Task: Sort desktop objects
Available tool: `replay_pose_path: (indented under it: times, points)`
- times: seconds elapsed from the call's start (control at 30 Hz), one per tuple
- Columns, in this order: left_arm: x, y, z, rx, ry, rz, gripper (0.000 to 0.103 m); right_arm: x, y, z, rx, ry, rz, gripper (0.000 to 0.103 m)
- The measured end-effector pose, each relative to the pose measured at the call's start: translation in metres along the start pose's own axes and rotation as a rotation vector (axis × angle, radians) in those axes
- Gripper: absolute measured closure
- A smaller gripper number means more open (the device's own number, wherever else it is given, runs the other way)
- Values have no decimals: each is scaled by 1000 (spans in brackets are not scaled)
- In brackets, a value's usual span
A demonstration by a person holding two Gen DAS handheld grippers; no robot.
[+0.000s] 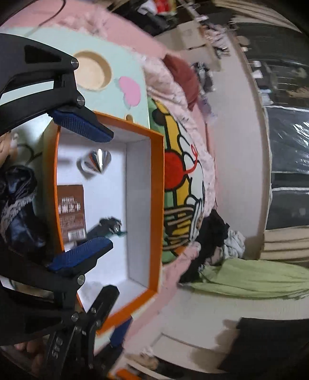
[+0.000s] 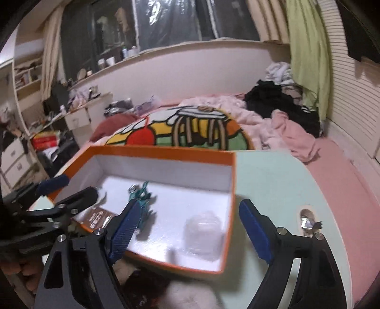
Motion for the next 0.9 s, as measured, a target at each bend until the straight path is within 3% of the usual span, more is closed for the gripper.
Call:
replay_pose_path:
  times: [0.23, 0.3, 0.43, 0.53, 0.67, 0.7, 0.73, 0.77, 0.9]
  points:
    - [-13, 47, 12, 40, 95, -105, 21, -10, 50, 14, -20, 16, -166, 18]
    - [-11, 64, 11, 71, 92, -111, 21, -5, 64, 22, -56, 12, -170, 18]
    - [16, 95, 10, 50, -4, -94, 21, 30, 83, 36, -51, 66, -86, 15]
    - [57, 103, 18, -26, -103, -60, 21, 69, 81, 33, -11, 107, 17, 15]
    - [94, 110, 41, -42, -78, -43, 21, 118, 72, 19, 13, 65, 150, 15]
    - [105, 102, 43, -40, -92, -15, 20, 126, 68, 16, 25, 67, 174, 14]
    - [114, 93, 42, -36, -118, 28, 21, 128, 67, 17, 51, 104, 151, 7]
    - [121, 79, 39, -28, -133, 46, 13, 129, 65, 17, 50, 112, 141, 5]
    - [127, 41, 36, -57, -103, 10, 8, 130, 63, 10, 52, 89, 144, 1]
Point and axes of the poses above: each gripper's, at about its wrist camera, not at the fingertips, and y roughly against the way its jaws point, z to its left, x to its underside, the point moved 9 cm from there along -y, roughly the way its jaws point, and after that the axes turned 9 degrees about -x, right-handed, at the moved point
